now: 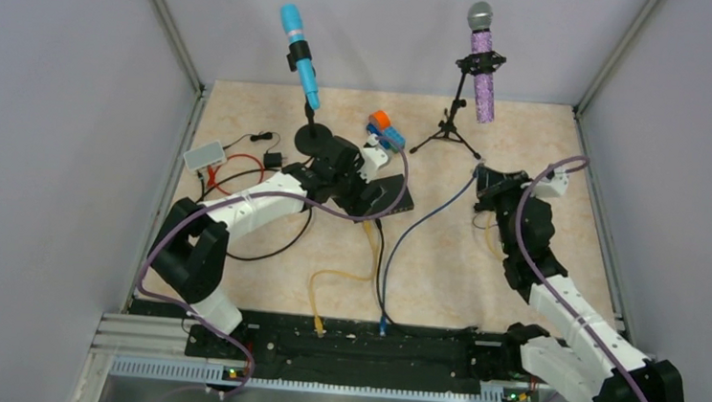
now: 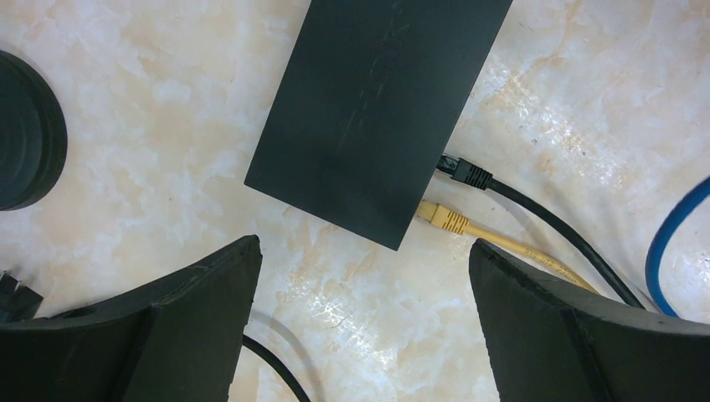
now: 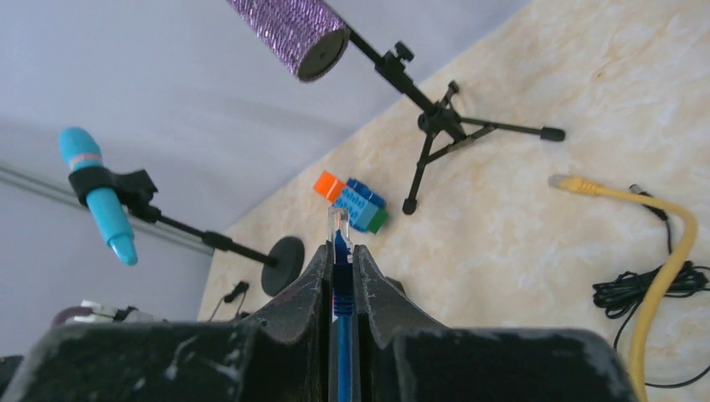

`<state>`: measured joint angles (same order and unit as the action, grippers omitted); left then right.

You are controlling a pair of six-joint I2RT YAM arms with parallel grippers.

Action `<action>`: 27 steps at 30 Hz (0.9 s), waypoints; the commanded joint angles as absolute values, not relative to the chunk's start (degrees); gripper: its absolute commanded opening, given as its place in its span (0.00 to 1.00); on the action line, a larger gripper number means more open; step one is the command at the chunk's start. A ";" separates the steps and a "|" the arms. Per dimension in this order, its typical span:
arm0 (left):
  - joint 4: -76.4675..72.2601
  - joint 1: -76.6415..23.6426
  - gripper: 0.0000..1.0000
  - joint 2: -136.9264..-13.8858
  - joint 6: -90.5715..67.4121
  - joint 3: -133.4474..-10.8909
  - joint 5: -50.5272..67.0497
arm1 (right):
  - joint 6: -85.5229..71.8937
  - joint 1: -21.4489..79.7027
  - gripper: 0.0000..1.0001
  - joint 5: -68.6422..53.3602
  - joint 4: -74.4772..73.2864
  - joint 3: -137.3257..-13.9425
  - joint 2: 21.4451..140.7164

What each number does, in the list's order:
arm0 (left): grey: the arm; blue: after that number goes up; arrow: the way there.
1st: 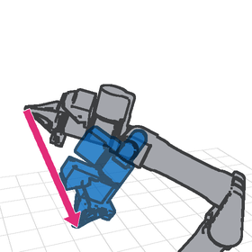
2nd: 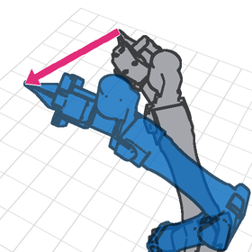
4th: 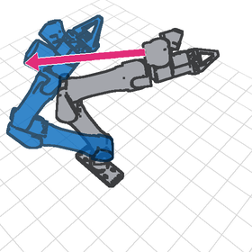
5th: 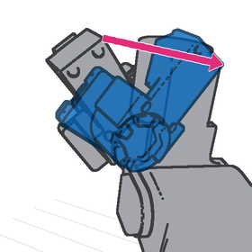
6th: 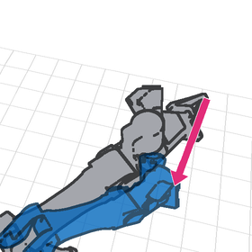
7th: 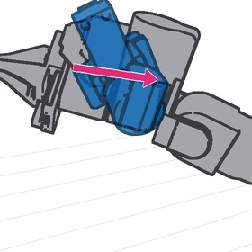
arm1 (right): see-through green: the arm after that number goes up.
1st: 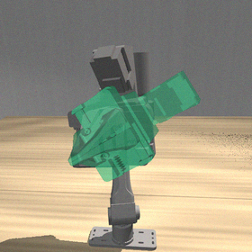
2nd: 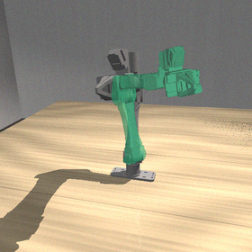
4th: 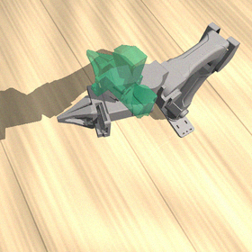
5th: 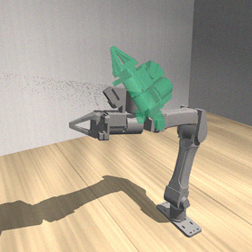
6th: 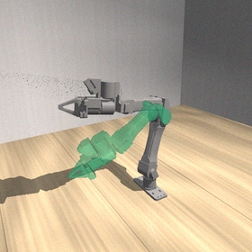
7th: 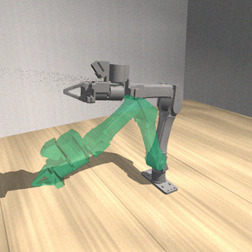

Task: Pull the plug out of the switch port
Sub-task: Place the connector at the center of the board.

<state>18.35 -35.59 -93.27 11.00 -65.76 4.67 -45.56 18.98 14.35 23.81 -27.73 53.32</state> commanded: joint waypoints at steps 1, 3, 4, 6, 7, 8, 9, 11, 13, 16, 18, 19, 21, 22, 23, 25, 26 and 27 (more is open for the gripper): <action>17.76 -35.37 0.99 -90.77 10.75 -65.60 4.40 | -45.05 19.05 0.00 23.66 28.97 -25.71 48.80; 17.80 -35.36 0.99 -90.87 10.59 -65.68 4.65 | -45.93 19.06 0.00 26.95 26.44 -25.92 47.64; 17.76 -35.35 0.99 -90.88 10.61 -65.74 4.64 | -45.80 19.07 0.00 28.19 26.35 -25.84 47.22; 17.76 -35.33 0.99 -91.00 10.60 -65.74 4.51 | -44.03 19.00 0.00 29.45 26.50 -26.49 46.95; 17.80 -35.34 0.99 -90.97 10.62 -65.73 4.39 | -42.41 19.00 0.00 29.71 26.53 -27.31 46.98; 17.91 -35.38 0.99 -90.97 10.57 -65.74 4.33 | -40.84 19.01 0.00 29.84 26.58 -27.99 46.93; 17.99 -35.40 0.99 -90.92 10.53 -65.74 4.27 | -39.23 19.06 0.00 29.92 27.02 -28.75 47.05; 17.99 -35.37 0.99 -90.89 10.38 -65.64 4.40 | -36.79 19.06 0.00 30.70 26.88 -30.43 47.11; 18.05 -35.36 0.99 -90.95 10.44 -65.56 4.32 | -33.51 19.06 0.00 31.09 27.02 -32.01 46.96; 18.37 -35.41 0.99 -90.90 10.52 -65.52 3.92 | -28.40 18.88 0.00 29.31 23.39 -36.61 46.33; 18.29 -35.34 0.99 -90.72 10.76 -65.38 3.87 | -25.21 18.74 0.00 26.35 21.02 -39.63 45.61; 18.28 -35.33 0.99 -90.77 10.78 -65.43 3.83 | -24.07 18.63 0.00 24.84 18.89 -41.60 45.20; 18.33 -35.39 0.99 -90.86 10.90 -65.61 3.86 | -21.34 18.49 0.00 22.05 14.39 -45.54 44.71; 18.33 -35.35 0.99 -90.84 10.92 -65.66 3.90 | -19.98 18.53 0.00 21.19 11.85 -47.51 44.55; 18.29 -35.35 0.99 -90.83 10.98 -65.84 3.92 | -18.54 18.53 0.00 20.66 9.30 -49.43 44.31; 18.41 -35.38 0.99 -90.88 11.00 -66.04 4.20 | -15.10 18.50 0.00 20.84 3.57 -53.35 44.10; 18.50 -35.37 0.99 -90.86 11.08 -66.05 4.36 | -13.22 18.45 0.00 21.11 0.91 -55.53 44.20; 18.54 -35.38 0.99 -90.84 11.09 -66.09 4.51 | -10.67 18.28 0.00 20.15 -3.20 -57.99 44.50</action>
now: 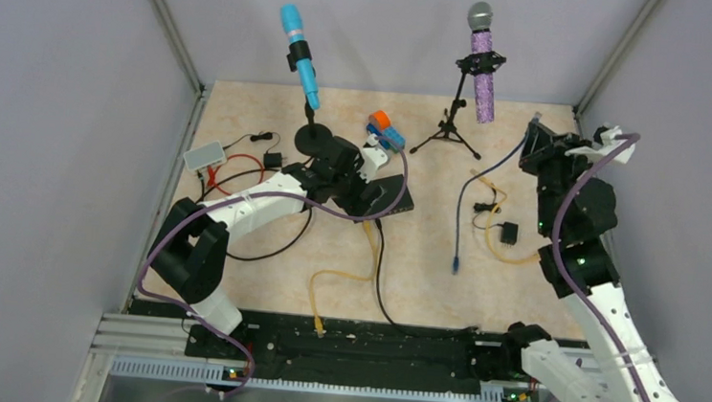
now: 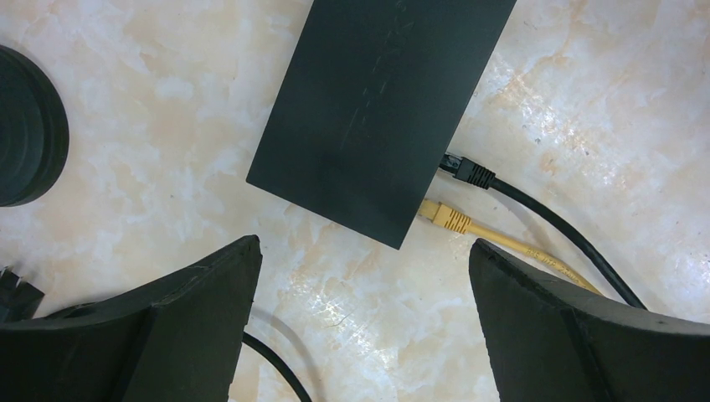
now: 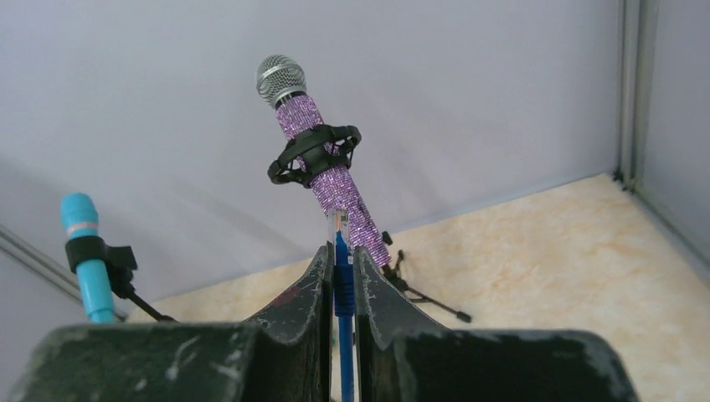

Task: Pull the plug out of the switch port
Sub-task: Place the connector at the center of the board.

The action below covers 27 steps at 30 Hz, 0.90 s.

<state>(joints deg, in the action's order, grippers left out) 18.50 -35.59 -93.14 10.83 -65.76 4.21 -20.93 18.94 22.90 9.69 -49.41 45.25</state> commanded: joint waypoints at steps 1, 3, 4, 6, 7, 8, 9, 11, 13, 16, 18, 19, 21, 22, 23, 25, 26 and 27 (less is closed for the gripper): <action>18.54 -35.36 0.99 -90.92 11.16 -66.07 4.64 | -7.97 18.12 0.00 18.73 -7.33 -61.03 45.20; 18.59 -35.34 0.99 -91.12 11.33 -66.07 4.87 | -3.42 17.90 0.00 16.29 -15.15 -66.66 47.19; 18.65 -35.39 0.99 -91.27 11.39 -66.09 4.93 | -0.81 17.62 0.00 15.22 -19.90 -70.13 48.23; 18.87 -35.41 0.99 -91.47 11.49 -66.09 5.19 | 2.29 16.13 0.00 11.63 -27.47 -75.47 50.92; 18.82 -35.35 0.99 -91.66 11.47 -66.07 5.36 | 3.04 14.43 0.00 8.18 -31.71 -78.57 52.66; 18.93 -35.33 0.99 -91.73 11.46 -66.16 5.67 | 3.19 12.85 0.00 4.18 -35.37 -81.32 54.81; 19.03 -35.41 0.99 -91.82 11.46 -66.18 5.91 | 3.13 10.77 0.00 -0.98 -38.64 -83.81 57.52; 19.16 -35.38 0.99 -91.93 11.51 -66.22 6.08 | 3.88 7.46 0.00 -12.31 -44.90 -87.85 62.59; 19.25 -35.41 0.99 -92.01 11.44 -66.24 6.21 | 4.71 6.52 0.00 -19.54 -48.52 -88.79 67.35; 19.31 -35.35 0.99 -92.23 11.43 -66.29 6.77 | 3.69 6.27 0.00 -27.45 -48.94 -87.19 74.93; 19.84 -35.35 0.99 -92.44 11.34 -66.58 7.02 | 1.41 5.97 0.00 -31.75 -48.17 -85.83 79.74; 20.27 -35.33 0.99 -92.52 11.25 -66.76 7.05 | 0.69 5.65 0.00 -34.20 -46.74 -84.27 81.67; 20.48 -35.41 0.99 -92.30 11.33 -66.46 6.93 | -1.10 4.67 0.00 -35.77 -42.67 -80.87 85.11; 20.41 -35.42 0.99 -92.09 11.52 -66.25 6.81 | -2.01 4.32 0.00 -34.33 -41.76 -80.38 86.91; 20.51 -35.39 0.99 -92.05 11.59 -66.15 6.74 | -2.70 3.79 0.00 -32.94 -40.28 -79.99 88.76; 20.70 -35.33 0.99 -91.93 11.56 -66.03 6.57 | -6.26 2.08 0.00 -31.59 -33.77 -77.49 90.72; 20.72 -35.38 0.99 -92.05 11.61 -66.13 6.59 | -9.20 0.74 0.00 -31.63 -30.17 -76.30 91.34; 20.93 -35.38 0.99 -92.10 11.60 -66.18 6.66 | -12.54 -1.26 0.00 -31.67 -25.47 -74.51 91.61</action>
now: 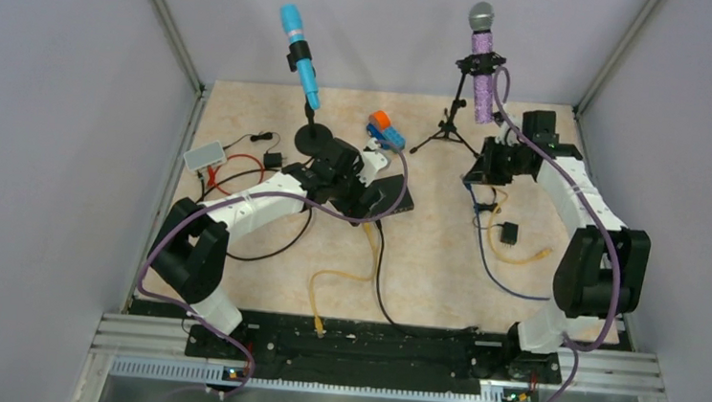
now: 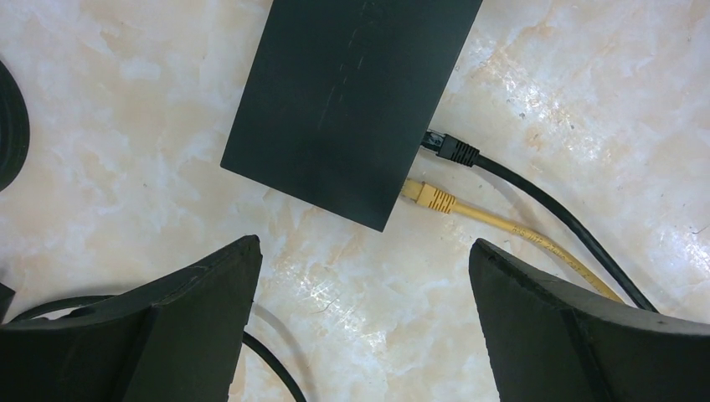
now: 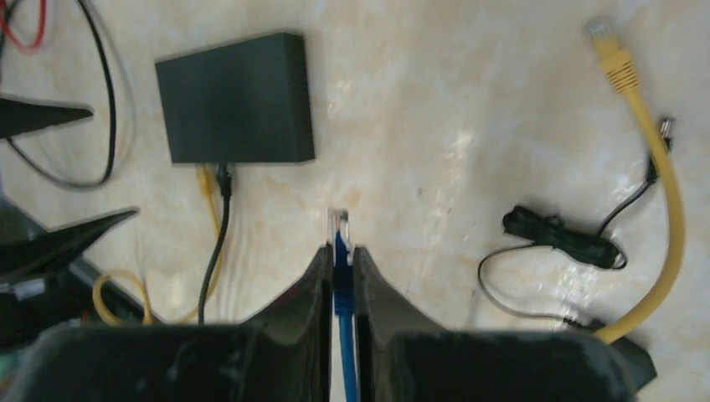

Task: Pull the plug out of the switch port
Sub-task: Place the connector at the center of the board.

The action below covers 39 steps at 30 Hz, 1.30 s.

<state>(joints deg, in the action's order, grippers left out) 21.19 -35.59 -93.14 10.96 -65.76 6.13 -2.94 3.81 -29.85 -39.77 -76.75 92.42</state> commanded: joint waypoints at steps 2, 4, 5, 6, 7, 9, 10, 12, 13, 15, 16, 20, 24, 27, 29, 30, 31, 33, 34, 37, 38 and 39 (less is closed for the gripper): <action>21.37 -35.39 0.99 -92.11 11.73 -66.43 6.39 | -18.50 -4.95 0.00 -30.98 -18.98 -71.94 91.79; 21.30 -35.34 0.99 -92.03 11.75 -66.27 6.25 | -24.00 -7.80 0.00 -35.29 -10.36 -68.72 92.12; 21.30 -35.34 0.99 -92.03 11.73 -66.23 6.29 | -25.83 -8.73 0.00 -37.67 -8.13 -68.34 92.77; 21.39 -35.40 0.99 -92.09 11.76 -66.22 6.26 | -26.52 -9.20 0.00 -39.15 -7.65 -68.29 93.30; 21.47 -35.36 0.99 -92.11 11.78 -66.20 6.00 | -26.43 -9.30 0.00 -39.14 -7.77 -68.14 93.38; 21.51 -35.33 0.99 -92.23 11.74 -66.19 5.48 | -27.35 -9.31 0.00 -38.53 -5.86 -66.36 92.77; 21.61 -35.33 0.99 -92.27 11.73 -66.17 5.50 | -28.56 -9.44 0.00 -38.05 -4.56 -65.58 92.64; 21.90 -35.34 0.99 -92.51 11.70 -66.39 5.71 | -31.82 -9.77 0.00 -38.36 -1.15 -65.33 93.20; 21.99 -35.38 0.99 -92.56 11.72 -66.59 5.58 | -34.78 -10.00 0.00 -38.74 1.79 -65.04 93.54; 22.07 -35.39 0.99 -92.64 11.58 -66.75 5.37 | -42.69 -10.75 0.00 -38.85 8.46 -63.72 94.69; 22.13 -35.39 0.99 -92.64 11.58 -66.92 5.48 | -48.21 -11.26 0.00 -38.17 11.60 -63.08 95.51; 22.09 -35.42 0.99 -92.22 11.16 -66.86 6.06 | -57.05 -12.67 0.00 -32.57 17.58 -63.94 99.49; 22.38 -35.39 0.99 -92.20 11.09 -66.84 5.42 | -61.44 -12.66 0.00 -28.76 20.00 -65.34 103.55; 22.18 -35.38 0.99 -91.87 10.92 -66.28 5.20 | -58.63 -13.15 0.00 -23.87 16.47 -65.97 105.15; 22.23 -35.40 0.99 -91.80 10.90 -66.01 5.44 | -58.23 -13.52 0.07 -25.92 16.50 -66.31 106.74; 22.19 -35.36 0.99 -91.77 10.82 -65.80 5.40 | -57.29 -13.53 0.11 -26.61 16.15 -66.78 107.33; 22.03 -35.35 0.99 -91.83 10.81 -65.64 5.32 | -56.36 -13.53 0.14 -26.81 15.26 -67.05 107.57; 21.95 -35.35 0.99 -91.87 10.90 -65.62 5.35 | -53.86 -13.61 0.27 -25.75 13.33 -67.37 106.62; 22.17 -35.38 0.99 -91.93 10.97 -65.76 5.28 | -52.95 -13.76 0.33 -25.70 12.35 -67.88 105.93; 22.24 -35.37 0.99 -91.77 11.53 -65.83 4.72 | -49.34 -14.06 0.48 -24.57 8.50 -68.88 102.03; 22.13 -35.39 0.99 -91.79 11.65 -65.84 4.64 | -48.20 -14.02 0.51 -23.65 7.30 -68.50 100.15; 22.15 -35.36 0.99 -91.72 11.83 -65.91 4.34 | -47.29 -14.07 0.52 -22.78 6.53 -67.69 98.32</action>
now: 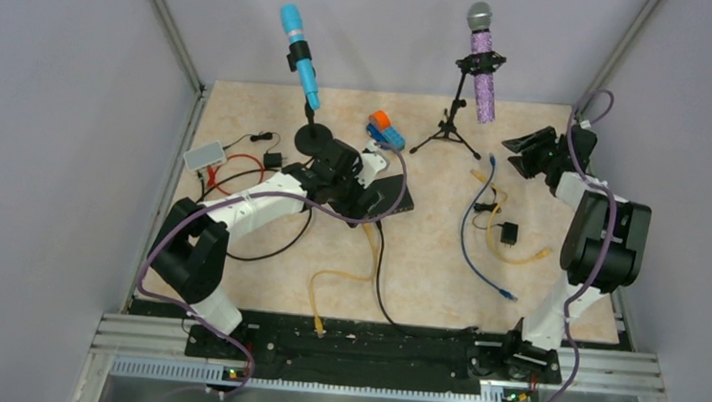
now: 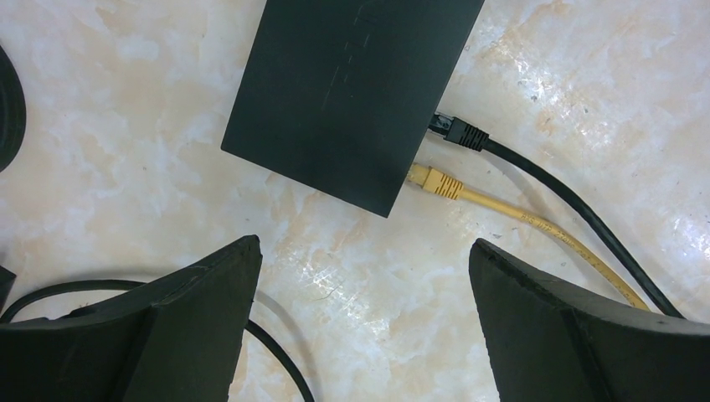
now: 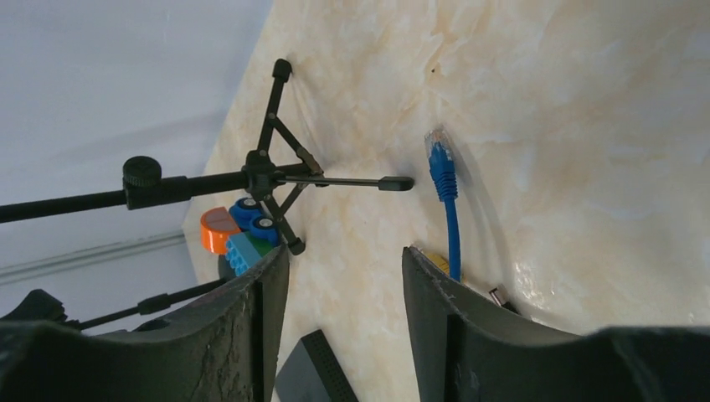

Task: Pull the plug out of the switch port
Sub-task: Place the connector at the center of the board, then pull the connector from the switch port.

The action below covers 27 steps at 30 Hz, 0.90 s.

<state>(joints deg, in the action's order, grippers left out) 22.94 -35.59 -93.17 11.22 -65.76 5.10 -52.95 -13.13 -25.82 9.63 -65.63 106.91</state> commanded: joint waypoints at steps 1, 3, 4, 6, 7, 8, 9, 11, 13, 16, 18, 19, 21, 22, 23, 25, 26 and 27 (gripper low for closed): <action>22.07 -35.36 0.99 -91.76 11.86 -65.86 4.27 | -46.56 -14.14 0.53 -22.03 6.23 -66.67 96.12; 21.85 -35.36 0.99 -91.82 11.90 -65.79 3.95 | -46.11 -14.33 0.53 -21.15 5.28 -64.12 91.75; 21.72 -35.39 0.99 -91.84 12.00 -65.82 3.72 | -45.97 -14.35 0.53 -20.72 5.74 -61.86 88.69; 21.23 -35.38 0.99 -91.85 11.87 -65.45 3.12 | -47.32 -14.37 0.53 -20.72 9.52 -56.20 82.24; 20.87 -35.39 0.99 -91.85 11.66 -65.24 2.70 | -47.72 -14.27 0.53 -21.00 10.97 -53.37 79.05; 20.37 -35.37 0.99 -91.80 11.38 -65.03 2.15 | -47.83 -14.25 0.53 -21.10 11.51 -51.17 76.17; 19.67 -35.34 0.99 -91.58 10.88 -64.62 1.59 | -47.78 -14.03 0.54 -21.18 11.63 -49.39 73.13; 17.04 -35.40 0.99 -90.83 9.33 -63.64 -0.40 | -46.30 -12.84 0.55 -21.91 11.22 -46.31 68.24; 15.04 -35.34 0.99 -89.86 8.20 -62.44 -2.43 | -43.91 -10.45 0.55 -22.17 7.98 -44.96 64.11; 13.44 -35.26 0.99 -89.00 7.66 -61.63 -3.21 | -41.04 -3.79 0.56 -20.46 3.46 -43.18 60.45; 13.39 -35.25 0.99 -89.06 7.78 -61.73 -3.11 | -41.06 1.34 0.55 -18.28 2.47 -41.31 58.36; 13.51 -35.20 0.99 -88.99 7.74 -61.81 -3.00 | -41.39 4.42 0.54 -16.87 2.50 -40.34 57.38; 13.72 -35.16 0.99 -89.01 7.59 -61.85 -3.31 | -41.65 9.75 0.54 -14.63 3.24 -38.28 56.17; 13.67 -35.16 0.99 -88.89 7.44 -61.69 -3.49 | -41.74 12.26 0.53 -14.01 3.40 -37.72 56.05; 13.28 -35.05 0.99 -88.67 7.07 -61.36 -3.70 | -41.66 14.55 0.52 -13.64 3.66 -37.25 56.37; 12.30 -34.70 0.99 -87.92 5.95 -60.46 -4.03 | -41.38 18.94 0.51 -12.73 3.72 -37.01 57.64; 11.48 -34.41 0.99 -87.26 5.29 -59.82 -4.29 | -41.34 20.90 0.51 -12.57 4.01 -37.01 58.63; 10.51 -34.11 0.99 -86.53 4.08 -59.01 -4.71 | -41.15 22.57 0.50 -12.52 4.56 -37.04 59.91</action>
<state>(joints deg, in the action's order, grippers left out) 15.59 -35.09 -90.63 7.53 -61.23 -2.94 -42.57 16.75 -15.66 2.72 -36.95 57.82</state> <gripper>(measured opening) 0.986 0.513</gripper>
